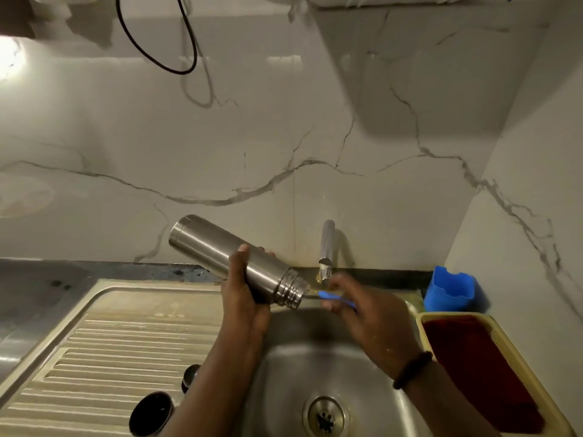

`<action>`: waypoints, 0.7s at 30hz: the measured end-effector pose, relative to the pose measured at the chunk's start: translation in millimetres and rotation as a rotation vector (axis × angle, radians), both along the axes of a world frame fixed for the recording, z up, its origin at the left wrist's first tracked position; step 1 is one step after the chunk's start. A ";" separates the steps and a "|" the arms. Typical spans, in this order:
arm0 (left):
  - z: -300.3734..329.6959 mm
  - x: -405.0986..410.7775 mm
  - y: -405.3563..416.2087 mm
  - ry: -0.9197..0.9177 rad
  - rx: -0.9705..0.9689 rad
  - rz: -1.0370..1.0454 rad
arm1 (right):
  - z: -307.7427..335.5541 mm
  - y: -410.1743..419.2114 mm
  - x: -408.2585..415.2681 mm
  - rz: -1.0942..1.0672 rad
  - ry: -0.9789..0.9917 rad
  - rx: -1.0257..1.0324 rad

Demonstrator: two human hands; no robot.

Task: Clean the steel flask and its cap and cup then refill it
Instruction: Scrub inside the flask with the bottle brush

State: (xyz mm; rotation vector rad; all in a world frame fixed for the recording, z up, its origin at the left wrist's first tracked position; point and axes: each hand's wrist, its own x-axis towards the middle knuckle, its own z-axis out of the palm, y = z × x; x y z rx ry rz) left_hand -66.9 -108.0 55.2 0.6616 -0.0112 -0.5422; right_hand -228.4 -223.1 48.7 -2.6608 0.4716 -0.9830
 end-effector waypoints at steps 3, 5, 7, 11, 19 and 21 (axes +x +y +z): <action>-1.9 0.3 -4.6 0.021 -0.022 -0.030 | -22.7 16.6 19.8 -0.034 -0.093 0.011; -1.1 10.3 -3.9 -0.004 -0.030 -0.031 | -39.8 34.0 23.1 -0.039 -0.076 0.133; 0.6 24.6 3.1 -0.036 -0.056 -0.031 | -41.7 34.3 11.2 0.006 -0.002 0.345; -0.8 24.3 4.8 -0.029 -0.061 -0.063 | -16.0 12.8 -1.1 0.121 0.128 0.525; -8.2 13.2 -7.2 -0.018 -0.086 -0.036 | -25.3 -8.8 -9.4 0.028 0.058 0.300; -6.6 8.1 -8.9 -0.017 -0.089 -0.035 | -31.3 -2.5 -1.8 -0.007 -0.005 0.226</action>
